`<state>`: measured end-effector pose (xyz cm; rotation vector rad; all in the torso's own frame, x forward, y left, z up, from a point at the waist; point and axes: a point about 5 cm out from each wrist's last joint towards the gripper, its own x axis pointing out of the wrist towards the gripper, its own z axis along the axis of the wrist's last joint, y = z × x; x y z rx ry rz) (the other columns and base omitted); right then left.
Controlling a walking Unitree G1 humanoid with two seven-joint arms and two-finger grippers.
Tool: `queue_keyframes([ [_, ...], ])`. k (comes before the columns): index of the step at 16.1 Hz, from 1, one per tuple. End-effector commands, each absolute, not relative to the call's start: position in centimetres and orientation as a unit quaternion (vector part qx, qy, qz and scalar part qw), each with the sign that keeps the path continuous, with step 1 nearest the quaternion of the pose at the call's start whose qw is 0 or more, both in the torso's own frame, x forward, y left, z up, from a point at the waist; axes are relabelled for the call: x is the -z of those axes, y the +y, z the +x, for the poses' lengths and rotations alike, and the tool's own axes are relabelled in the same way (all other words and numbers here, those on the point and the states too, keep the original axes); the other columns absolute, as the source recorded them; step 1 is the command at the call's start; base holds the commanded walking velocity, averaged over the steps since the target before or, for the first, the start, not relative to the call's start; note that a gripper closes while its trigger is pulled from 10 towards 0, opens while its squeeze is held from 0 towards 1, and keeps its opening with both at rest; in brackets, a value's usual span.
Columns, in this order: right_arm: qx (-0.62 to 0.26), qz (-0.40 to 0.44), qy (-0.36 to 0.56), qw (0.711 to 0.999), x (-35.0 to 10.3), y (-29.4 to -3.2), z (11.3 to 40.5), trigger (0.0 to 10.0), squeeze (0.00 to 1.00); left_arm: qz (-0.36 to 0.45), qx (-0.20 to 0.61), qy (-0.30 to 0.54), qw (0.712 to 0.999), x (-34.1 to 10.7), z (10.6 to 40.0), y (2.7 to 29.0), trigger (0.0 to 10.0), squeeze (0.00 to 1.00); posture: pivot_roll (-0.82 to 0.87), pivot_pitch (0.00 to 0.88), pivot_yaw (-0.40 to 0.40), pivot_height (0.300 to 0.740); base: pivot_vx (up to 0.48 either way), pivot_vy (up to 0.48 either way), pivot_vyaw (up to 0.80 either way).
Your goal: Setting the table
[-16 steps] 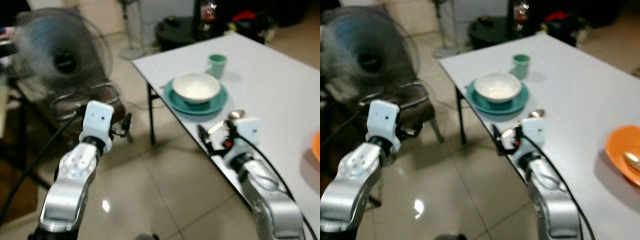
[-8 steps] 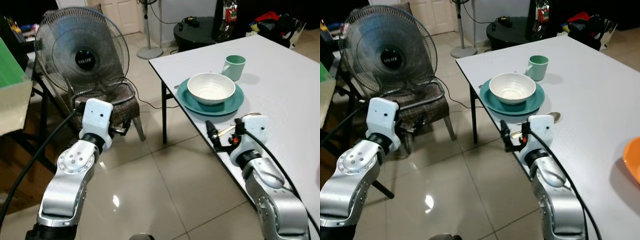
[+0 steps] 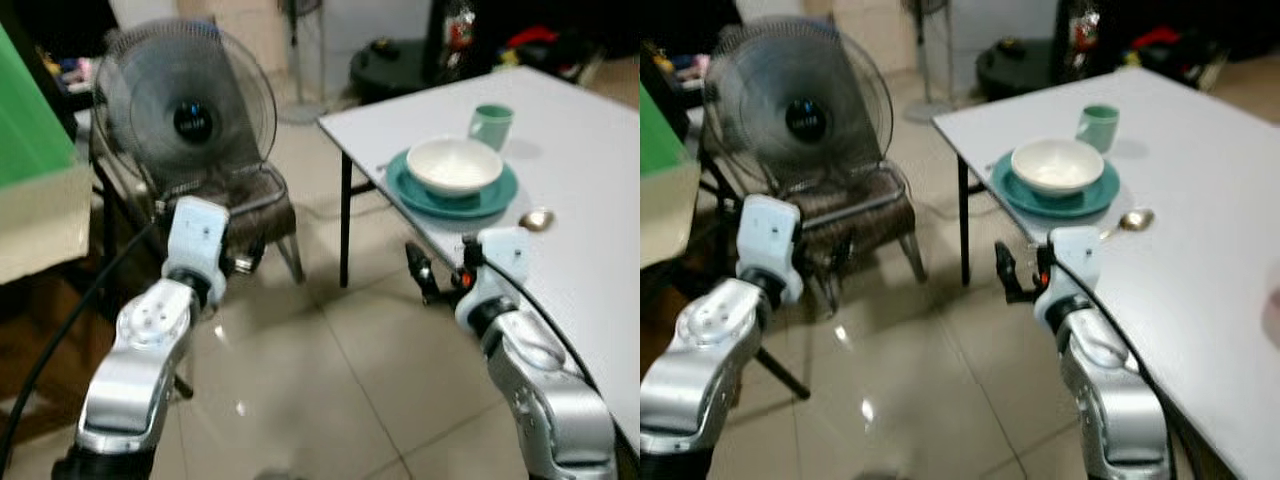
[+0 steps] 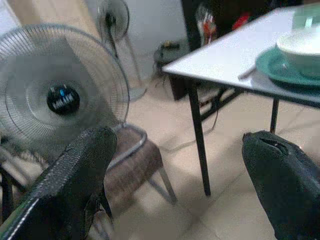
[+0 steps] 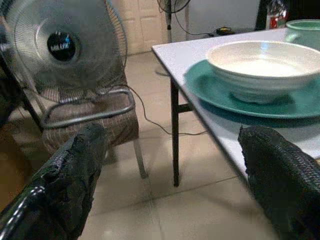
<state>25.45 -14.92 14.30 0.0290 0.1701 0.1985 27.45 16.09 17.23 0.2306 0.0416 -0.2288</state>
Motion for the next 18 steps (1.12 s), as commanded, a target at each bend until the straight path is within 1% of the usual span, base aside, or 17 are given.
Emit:
queue_keyframes([
  [1, -0.121, 0.018, 0.089, 0.989, -14.5, -13.8, 25.7, 10.0, 1.00, 0.123, 0.097, 0.036, 0.987, -16.8, 27.4, 17.4, 10.0, 0.00, 0.07, 0.000, 0.061, 0.740, 0.000, 0.368, 0.00],
  [2, -0.144, 0.024, 0.077, 0.986, -15.1, -13.6, 25.5, 10.0, 1.00, 0.119, 0.088, 0.039, 0.988, -16.7, 27.2, 18.0, 10.0, 0.00, 0.07, 0.000, 0.063, 0.740, 0.000, 0.368, 0.00],
  [3, -0.139, 0.015, 0.084, 0.987, -14.7, -14.1, 25.3, 10.0, 1.00, 0.123, 0.084, 0.047, 0.988, -16.1, 27.0, 18.0, 10.0, 0.00, 0.07, 0.000, 0.062, 0.740, 0.000, 0.368, 0.00],
  [5, -0.129, 0.013, 0.090, 0.987, -14.5, -14.4, 25.4, 10.0, 1.00, 0.116, 0.088, 0.048, 0.988, -15.9, 26.7, 17.6, 10.0, 0.00, 0.07, 0.000, 0.060, 0.740, 0.000, 0.368, 0.00],
  [6, -0.134, 0.025, 0.078, 0.988, -15.2, -14.1, 25.6, 10.0, 1.00, 0.108, 0.093, 0.043, 0.989, -16.2, 26.7, 17.2, 10.0, 0.00, 0.08, 0.000, 0.059, 0.740, 0.000, 0.368, 0.00],
  [8, -0.140, 0.020, 0.084, 0.986, -15.0, -13.7, 26.1, 10.0, 1.00, 0.115, 0.087, 0.039, 0.989, -16.3, 27.2, 17.4, 10.0, 0.00, 0.08, 0.000, 0.029, 0.740, 0.000, 0.373, 0.00],
  [10, -0.166, 0.020, 0.085, 0.982, -15.2, -13.3, 25.8, 10.0, 1.00, 0.117, 0.076, 0.039, 0.989, -16.4, 27.1, 18.0, 10.0, 0.00, 0.09, 0.000, 0.031, 0.740, 0.000, 0.371, 0.00],
  [12, -0.145, 0.001, 0.105, 0.984, -14.0, -14.2, 25.8, 10.0, 1.00, 0.125, 0.083, 0.044, 0.988, -15.8, 26.8, 17.6, 10.0, 0.00, 0.08, 0.000, 0.040, 0.740, 0.000, 0.356, 0.00],
  [14, -0.143, 0.031, 0.083, 0.986, -15.3, -13.8, 26.0, 10.0, 1.00, 0.115, 0.095, 0.036, 0.988, -16.6, 26.7, 17.2, 10.0, 0.00, 0.08, 0.000, 0.052, 0.740, 0.000, 0.337, 0.00],
  [15, -0.145, 0.025, 0.086, 0.985, -15.0, -13.7, 26.1, 10.0, 1.00, 0.118, 0.094, 0.035, 0.988, -16.5, 27.2, 17.3, 10.0, 0.00, 0.09, 0.000, 0.052, 0.740, 0.000, 0.330, 0.00],
  [16, -0.137, 0.013, 0.104, 0.985, -14.4, -13.6, 26.2, 10.0, 1.00, 0.119, 0.086, 0.030, 0.989, -16.7, 27.4, 17.6, 10.0, 0.00, 0.08, 0.000, 0.036, 0.740, 0.000, 0.000, 0.00],
  [18, -0.152, 0.017, 0.104, 0.983, -14.7, -13.2, 25.9, 10.0, 1.00, 0.102, 0.076, 0.025, 0.992, -17.1, 27.1, 17.8, 10.0, 0.00, 0.07, 0.000, 0.039, 0.740, 0.000, 0.000, 0.00],
])
